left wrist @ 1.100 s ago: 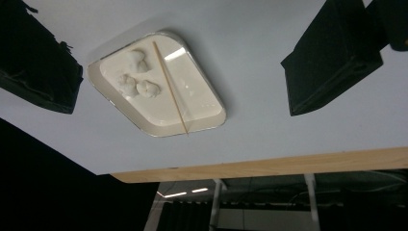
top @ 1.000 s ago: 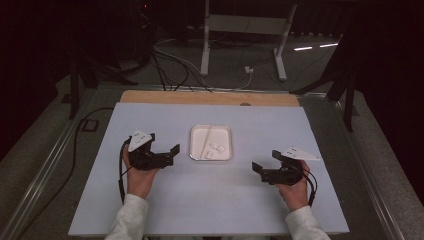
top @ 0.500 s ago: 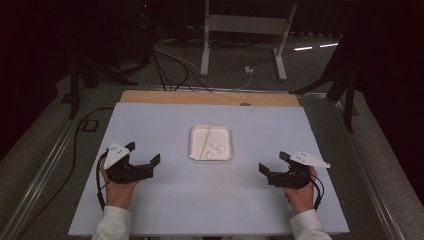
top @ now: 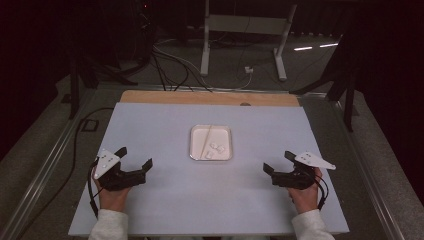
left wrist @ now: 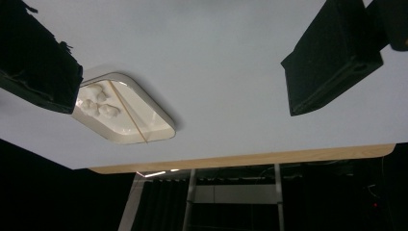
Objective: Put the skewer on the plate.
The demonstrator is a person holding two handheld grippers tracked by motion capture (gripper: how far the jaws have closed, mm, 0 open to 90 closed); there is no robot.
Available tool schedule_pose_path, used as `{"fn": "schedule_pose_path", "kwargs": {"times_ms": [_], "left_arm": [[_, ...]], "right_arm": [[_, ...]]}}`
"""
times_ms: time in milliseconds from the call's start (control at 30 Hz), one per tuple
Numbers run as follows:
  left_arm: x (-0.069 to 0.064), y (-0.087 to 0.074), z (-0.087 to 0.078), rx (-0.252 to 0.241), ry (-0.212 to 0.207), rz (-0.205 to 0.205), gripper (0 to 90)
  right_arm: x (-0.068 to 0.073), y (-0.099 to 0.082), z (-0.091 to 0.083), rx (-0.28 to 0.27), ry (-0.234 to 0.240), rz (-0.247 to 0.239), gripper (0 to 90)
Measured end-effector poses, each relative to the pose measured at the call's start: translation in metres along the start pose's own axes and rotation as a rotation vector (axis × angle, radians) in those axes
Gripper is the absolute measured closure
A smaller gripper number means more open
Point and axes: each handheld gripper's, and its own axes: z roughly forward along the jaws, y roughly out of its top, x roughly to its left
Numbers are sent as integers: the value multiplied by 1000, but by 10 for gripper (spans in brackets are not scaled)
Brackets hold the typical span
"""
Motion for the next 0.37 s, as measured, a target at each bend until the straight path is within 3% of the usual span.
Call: {"fn": "schedule_pose_path", "kwargs": {"times_ms": [167,367], "left_arm": [[5,0,-4,-11,18,-4,6],[7,-4,-1,10,33,-7,7]], "right_arm": [[-4,-1,-4,-5,-19,0,0],[-3,-2,-2,-1,-26,-7,0]]}}
